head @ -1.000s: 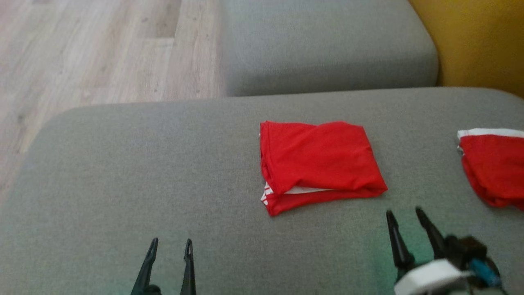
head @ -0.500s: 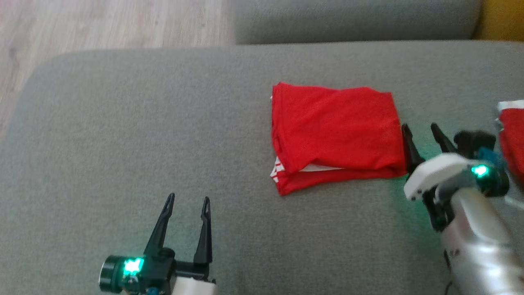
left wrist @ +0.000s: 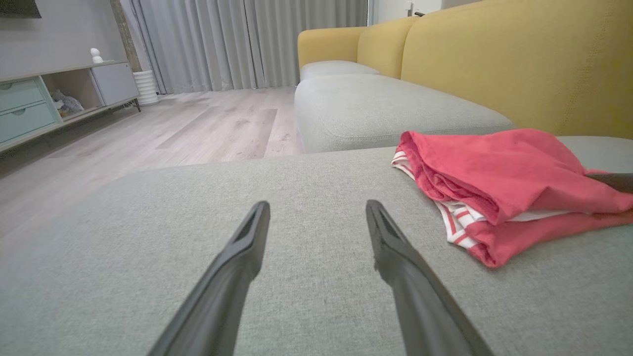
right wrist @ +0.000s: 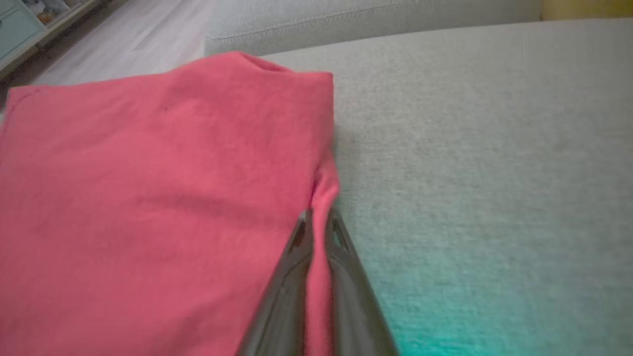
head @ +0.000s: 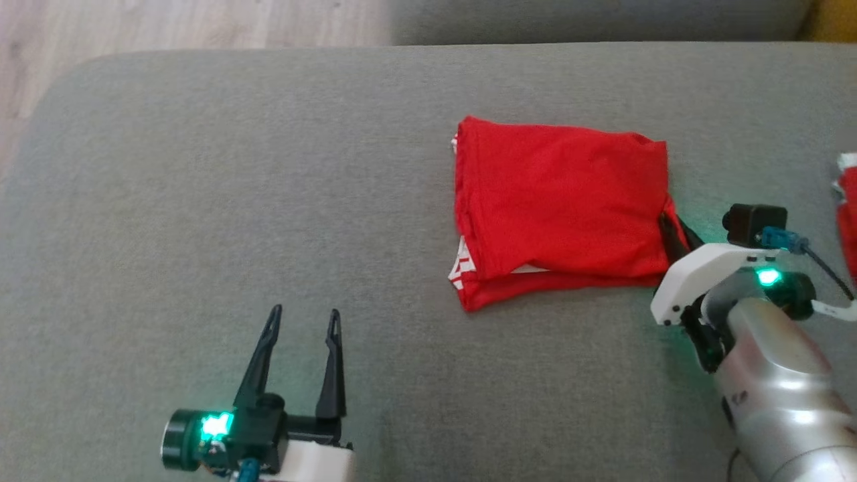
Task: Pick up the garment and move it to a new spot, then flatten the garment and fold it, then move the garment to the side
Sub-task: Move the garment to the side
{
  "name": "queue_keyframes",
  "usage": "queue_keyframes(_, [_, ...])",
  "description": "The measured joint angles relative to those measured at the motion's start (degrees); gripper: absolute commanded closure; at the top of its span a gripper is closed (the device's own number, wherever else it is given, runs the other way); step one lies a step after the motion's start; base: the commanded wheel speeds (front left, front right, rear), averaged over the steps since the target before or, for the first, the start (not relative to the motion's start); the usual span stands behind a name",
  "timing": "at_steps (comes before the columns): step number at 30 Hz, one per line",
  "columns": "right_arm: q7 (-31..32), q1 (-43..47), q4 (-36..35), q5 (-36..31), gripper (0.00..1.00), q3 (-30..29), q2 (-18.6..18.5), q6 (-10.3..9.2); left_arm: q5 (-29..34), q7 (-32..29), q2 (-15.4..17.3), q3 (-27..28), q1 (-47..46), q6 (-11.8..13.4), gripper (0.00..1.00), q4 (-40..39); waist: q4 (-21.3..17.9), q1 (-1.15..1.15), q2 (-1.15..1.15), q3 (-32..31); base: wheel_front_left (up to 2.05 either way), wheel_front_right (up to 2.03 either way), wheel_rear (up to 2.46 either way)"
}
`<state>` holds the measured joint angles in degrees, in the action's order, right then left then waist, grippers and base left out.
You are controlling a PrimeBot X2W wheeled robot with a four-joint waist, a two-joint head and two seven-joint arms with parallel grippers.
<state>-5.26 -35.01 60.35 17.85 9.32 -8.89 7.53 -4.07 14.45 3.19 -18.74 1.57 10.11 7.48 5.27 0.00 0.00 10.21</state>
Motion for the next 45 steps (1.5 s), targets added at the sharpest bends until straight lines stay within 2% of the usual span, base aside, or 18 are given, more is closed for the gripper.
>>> queue_keyframes(6, [-0.9, -0.4, -2.3, -0.1, 1.0, 3.7, -5.7, 0.0, 0.0, 0.0, 0.0, 1.0, -0.2, 0.5, 0.0, -0.6, -4.5, 0.0, 0.0, 0.7, 0.0, 0.0, 0.0])
queue_keyframes(10, [-1.3, -1.9, -4.9, -0.3, 1.0, 4.3, -10.9, 0.0, 0.0, 0.0, 0.0, 1.4, -1.5, 0.5, 0.0, -0.9, -8.0, 0.0, 0.0, 2.0, 0.0, 0.0, 0.0])
queue_keyframes(11, [-1.3, -1.9, -4.9, -0.3, 1.0, 4.3, -10.9, 0.0, 0.0, 0.0, 0.0, 1.4, -1.5, 0.5, 0.0, -0.9, -8.0, 0.0, 0.0, 2.0, 0.0, 0.0, 0.0])
queue_keyframes(12, [-1.3, -2.8, -6.9, -0.7, 1.0, 4.1, -13.2, 0.0, 0.0, 0.0, 0.0, 1.5, -2.6, 0.4, 0.0, -1.1, -9.7, 0.0, 0.0, 2.8, 0.0, 0.0, 0.0])
queue_keyframes(13, [-1.3, -2.8, -6.9, -0.7, 1.0, 4.1, -13.2, 0.0, 0.0, 0.0, 0.0, 1.5, -2.6, 0.4, 0.0, -1.1, -9.7, 0.0, 0.0, 2.8, 0.0, 0.0, 0.0])
queue_keyframes(17, [-1.2, -3.8, -10.5, -1.5, 1.0, 1.6, -17.3, 0.0, 0.5, 0.0, 0.0, 1.7, -4.1, -0.1, 0.0, -1.2, -12.6, 0.0, 0.0, 4.6, 0.0, 0.0, 0.0])
queue_keyframes(21, [-0.3, -4.4, -13.9, -2.2, 1.0, -3.2, -20.6, 0.0, 1.0, 0.0, 0.0, 2.1, -5.0, -0.4, 0.0, -1.3, -14.9, 0.0, 0.0, 6.8, 0.0, 0.0, 0.0])
queue_keyframes(22, [-0.3, -4.4, -14.6, -2.6, 0.96, -4.5, -21.1, 0.0, 1.4, 0.0, 0.0, 2.2, -5.3, -0.5, 0.0, -1.4, -15.3, 0.0, 0.0, 7.3, 0.0, 0.0, 0.0])
queue_keyframes(23, [-0.2, -4.5, -15.1, -3.0, 0.65, -6.2, -21.3, 0.0, 1.6, 0.0, 0.0, 2.3, -5.5, -0.5, 0.0, -1.5, -15.8, 0.01, 0.0, 7.7, 0.0, 0.0, 0.0])
queue_keyframes(24, [-0.1, -4.7, -15.4, -3.5, 0.0, -7.9, -21.4, 0.0, 1.6, 0.0, 0.0, 2.3, -5.8, -0.6, 0.0, -1.6, -16.3, 0.01, 0.0, 8.1, 0.0, 0.0, 0.0])
queue_keyframes(29, [0.0, -4.7, -17.4, -6.3, 0.0, -14.1, -20.1, 0.0, 1.7, 0.0, 0.0, 2.4, -6.9, -1.1, 0.0, -1.8, -17.4, 0.01, 0.0, 8.8, 0.0, 0.0, 0.0])
queue_keyframes(36, [-1.6, 0.2, -22.4, -10.2, 0.0, -16.7, -12.5, 0.0, -2.0, 0.0, -0.1, 4.5, -6.5, -2.6, 0.0, -2.0, -17.0, 0.0, 0.0, 5.5, 0.0, 0.0, 0.0])
queue_keyframes(40, [-4.2, 7.6, -24.8, -9.8, 0.0, -14.0, -8.0, 0.0, -5.5, 0.0, -0.1, 5.6, -4.4, -4.6, 0.0, -1.6, -16.2, -0.01, 0.0, 2.3, 0.0, 0.0, 0.0])
queue_keyframes(45, [-7.1, 17.6, -27.2, -6.0, 0.0, -5.4, -1.9, 0.0, -8.1, 0.0, -0.1, 5.8, -1.1, -5.6, 0.0, -0.4, -14.2, -0.02, 0.0, -2.4, 0.0, 0.0, 0.0])
